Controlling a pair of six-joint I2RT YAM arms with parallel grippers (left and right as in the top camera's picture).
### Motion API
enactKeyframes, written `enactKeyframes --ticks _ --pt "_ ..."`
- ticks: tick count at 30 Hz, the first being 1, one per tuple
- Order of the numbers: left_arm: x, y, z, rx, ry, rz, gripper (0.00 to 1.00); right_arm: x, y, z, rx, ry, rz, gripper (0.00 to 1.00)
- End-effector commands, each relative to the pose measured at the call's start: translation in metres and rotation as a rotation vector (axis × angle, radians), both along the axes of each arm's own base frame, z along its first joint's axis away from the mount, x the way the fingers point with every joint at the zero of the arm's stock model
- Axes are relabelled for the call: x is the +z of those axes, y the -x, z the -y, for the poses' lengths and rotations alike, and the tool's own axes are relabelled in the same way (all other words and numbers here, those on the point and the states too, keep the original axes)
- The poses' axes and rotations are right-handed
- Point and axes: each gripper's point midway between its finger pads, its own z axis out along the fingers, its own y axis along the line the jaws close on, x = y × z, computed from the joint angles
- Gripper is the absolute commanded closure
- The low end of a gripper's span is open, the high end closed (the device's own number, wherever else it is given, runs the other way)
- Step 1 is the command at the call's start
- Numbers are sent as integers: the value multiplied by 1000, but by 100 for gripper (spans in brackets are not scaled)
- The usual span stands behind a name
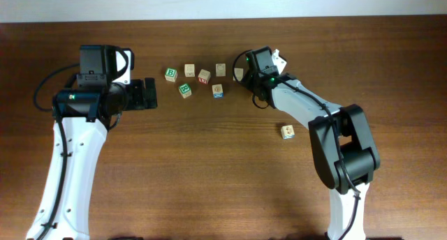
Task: Rotate 3 blocks
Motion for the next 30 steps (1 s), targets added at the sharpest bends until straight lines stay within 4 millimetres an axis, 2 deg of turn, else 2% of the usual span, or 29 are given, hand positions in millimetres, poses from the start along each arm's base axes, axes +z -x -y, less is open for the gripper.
enactKeyframes --ticks 1,5,8,10,12,14,16,19,23,27,30 --pt "7 -4 -1 15 5 18 1 -4 -4 4 -2 28 6 61" --pt "7 -4 -1 15 5 18 1 -14 -3 1 21 28 -9 68" --pt "7 -4 -1 15 5 18 1 -15 2 -6 116 37 -28 74" --pt "7 -4 -1 15 5 18 1 -8 12 -8 181 61 -69 76" --pt "7 -4 -1 15 5 18 1 8 19 -10 272 97 -90 76" --pt "7 -4 -1 15 5 18 1 19 39 -12 421 136 -182 76" --pt "7 -4 -1 15 5 18 1 17 52 -10 472 153 -237 75" --pt "7 -4 -1 15 5 18 1 7 91 -2 550 166 -395 75" --pt "7 -4 -1 15 5 18 1 3 127 9 581 170 -550 75" --pt "7 -4 -1 15 5 18 1 3 148 17 580 178 -641 75" --pt "7 -4 -1 15 5 18 1 3 151 23 573 202 -660 75"
